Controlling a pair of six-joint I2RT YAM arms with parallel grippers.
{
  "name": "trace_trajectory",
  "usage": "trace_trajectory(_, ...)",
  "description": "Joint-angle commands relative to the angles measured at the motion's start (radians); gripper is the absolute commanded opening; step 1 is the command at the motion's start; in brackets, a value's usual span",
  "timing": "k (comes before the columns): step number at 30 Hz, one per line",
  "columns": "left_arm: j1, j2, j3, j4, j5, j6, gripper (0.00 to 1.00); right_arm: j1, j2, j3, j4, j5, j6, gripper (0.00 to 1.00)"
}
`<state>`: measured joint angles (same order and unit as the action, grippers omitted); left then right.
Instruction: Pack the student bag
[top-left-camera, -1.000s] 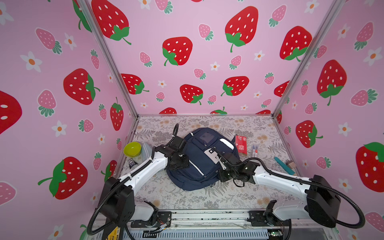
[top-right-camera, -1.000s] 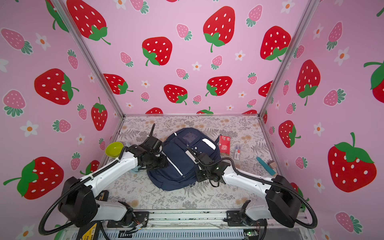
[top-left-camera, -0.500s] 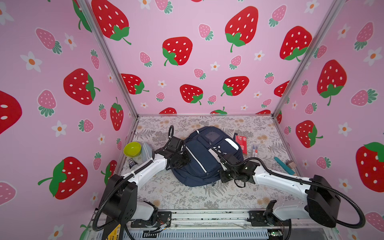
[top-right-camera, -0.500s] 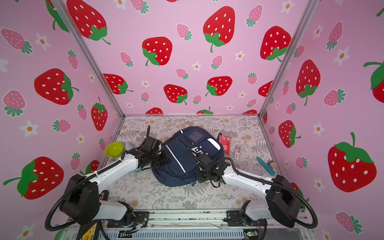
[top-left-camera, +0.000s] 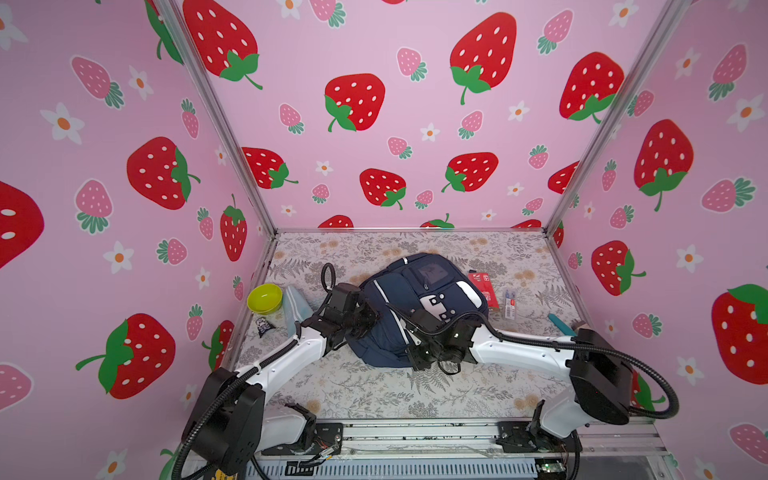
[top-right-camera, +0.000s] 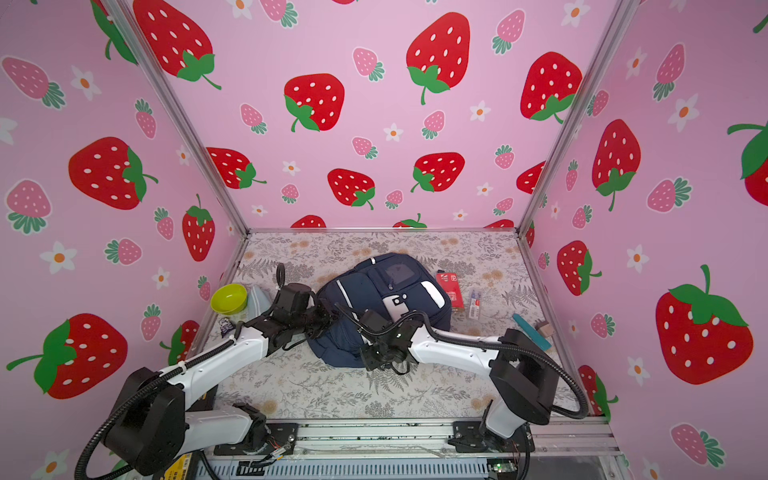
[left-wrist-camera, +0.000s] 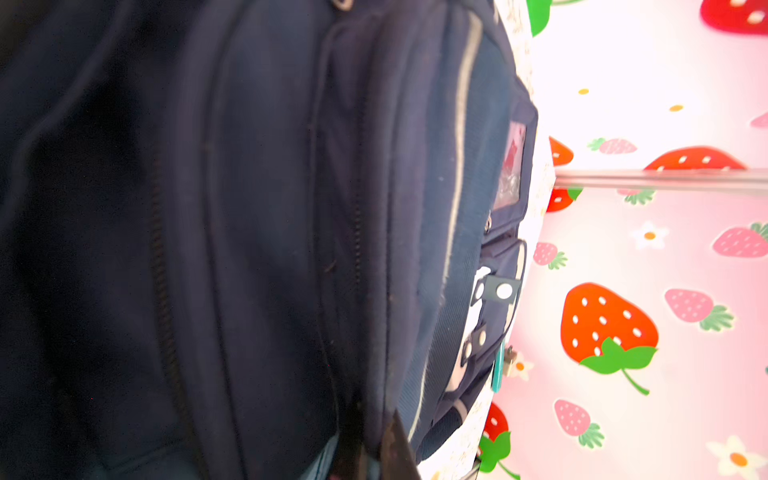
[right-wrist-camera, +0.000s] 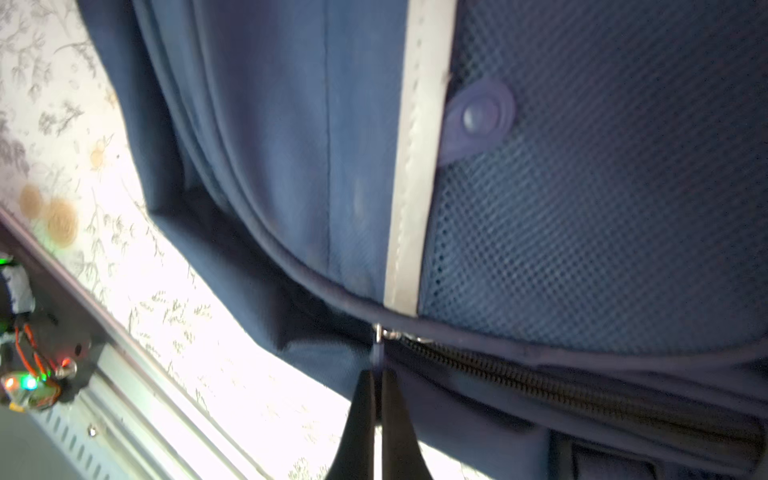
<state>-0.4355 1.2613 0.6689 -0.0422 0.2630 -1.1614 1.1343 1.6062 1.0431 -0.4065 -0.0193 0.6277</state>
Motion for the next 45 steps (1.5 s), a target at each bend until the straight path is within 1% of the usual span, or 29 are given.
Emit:
trace_trajectory(1,-0.016,-0.079,-0.055,0.039,0.007,-0.067,0.00,-0.087,-0.031,0.045,0.113,0.058,0.011,0.00)
trace_trajectory(4,-0.023,-0.140,-0.126,0.038,-0.009,-0.106,0.00,-0.178,-0.078,0.027,0.095,0.015,-0.057,0.00)
trace_trajectory(5,-0.047,-0.145,-0.144,0.059,-0.011,-0.129,0.00,-0.201,-0.084,0.031,0.081,0.005,-0.086,0.00)
trace_trajectory(6,-0.086,-0.139,-0.151,0.076,-0.014,-0.147,0.00,-0.225,-0.086,0.037,0.048,0.001,-0.120,0.00)
trace_trajectory(8,-0.169,-0.111,-0.121,0.070,-0.034,-0.138,0.00,-0.263,-0.083,0.055,0.002,0.002,-0.183,0.00)
trace_trajectory(9,-0.206,-0.091,-0.091,0.062,-0.038,-0.113,0.00,-0.284,-0.081,0.060,-0.017,0.001,-0.209,0.00)
trace_trajectory(10,-0.229,-0.066,-0.049,0.029,-0.034,-0.070,0.04,-0.303,-0.080,0.060,-0.031,-0.007,-0.232,0.00)
trace_trajectory(11,-0.239,-0.043,0.002,-0.024,-0.029,-0.022,0.19,-0.316,-0.081,0.058,-0.039,-0.014,-0.248,0.00)
trace_trajectory(12,-0.242,-0.021,0.072,-0.113,-0.031,0.046,0.33,-0.326,-0.086,0.050,-0.042,-0.021,-0.261,0.00)
trace_trajectory(13,-0.242,-0.002,0.138,-0.208,-0.044,0.116,0.44,-0.331,-0.092,0.039,-0.040,-0.033,-0.270,0.00)
trace_trajectory(14,-0.243,0.009,0.198,-0.287,-0.069,0.184,0.53,-0.333,-0.096,0.029,-0.036,-0.046,-0.275,0.00)
trace_trajectory(15,-0.240,0.024,0.262,-0.376,-0.103,0.267,0.59,-0.334,-0.101,0.017,-0.030,-0.062,-0.278,0.00)
trace_trajectory(16,-0.233,0.046,0.324,-0.460,-0.119,0.353,0.61,-0.333,-0.104,0.004,-0.019,-0.078,-0.279,0.00)
trace_trajectory(19,-0.221,0.109,0.476,-0.659,-0.183,0.593,0.62,-0.333,-0.106,-0.031,0.016,-0.105,-0.271,0.00)
trace_trajectory(20,-0.220,0.124,0.509,-0.698,-0.190,0.654,0.63,-0.333,-0.106,-0.039,0.022,-0.106,-0.269,0.00)
trace_trajectory(22,-0.221,0.157,0.554,-0.756,-0.160,0.796,0.66,-0.334,-0.103,-0.045,0.034,-0.107,-0.266,0.00)
trace_trajectory(23,-0.221,0.176,0.575,-0.790,-0.165,0.846,0.68,-0.333,-0.103,-0.045,0.038,-0.106,-0.264,0.00)
trace_trajectory(25,-0.222,0.219,0.605,-0.835,-0.155,0.925,0.70,-0.334,-0.106,-0.045,0.044,-0.103,-0.258,0.00)
trace_trajectory(27,-0.226,0.254,0.631,-0.867,-0.133,0.984,0.71,-0.334,-0.113,-0.046,0.045,-0.098,-0.253,0.00)
trace_trajectory(28,-0.231,0.267,0.640,-0.876,-0.131,1.017,0.76,-0.335,-0.119,-0.049,0.044,-0.094,-0.251,0.00)
trace_trajectory(29,-0.237,0.275,0.647,-0.884,-0.133,1.036,0.79,-0.334,-0.125,-0.051,0.041,-0.086,-0.248,0.00)
trace_trajectory(33,-0.266,0.322,0.687,-0.925,-0.211,1.069,0.80,-0.348,-0.172,-0.074,0.020,-0.054,-0.234,0.00)
trace_trajectory(36,-0.301,0.347,0.688,-0.943,-0.250,1.097,0.81,-0.365,-0.201,-0.091,-0.007,-0.019,-0.219,0.01)
trace_trajectory(38,-0.328,0.360,0.676,-0.945,-0.304,1.115,0.83,-0.369,-0.219,-0.103,-0.021,-0.005,-0.211,0.24)
trace_trajectory(39,-0.340,0.371,0.671,-0.949,-0.324,1.125,0.83,-0.370,-0.229,-0.113,-0.020,0.000,-0.204,0.41)
trace_trajectory(40,-0.346,0.384,0.670,-0.953,-0.343,1.129,0.83,-0.371,-0.245,-0.124,-0.020,0.011,-0.195,0.50)
trace_trajectory(42,-0.361,0.410,0.671,-0.954,-0.397,1.136,0.84,-0.375,-0.275,-0.141,-0.020,0.032,-0.177,0.57)
trace_trajectory(45,-0.387,0.456,0.668,-0.933,-0.520,1.138,0.83,-0.398,-0.327,-0.159,-0.044,0.075,-0.140,0.59)
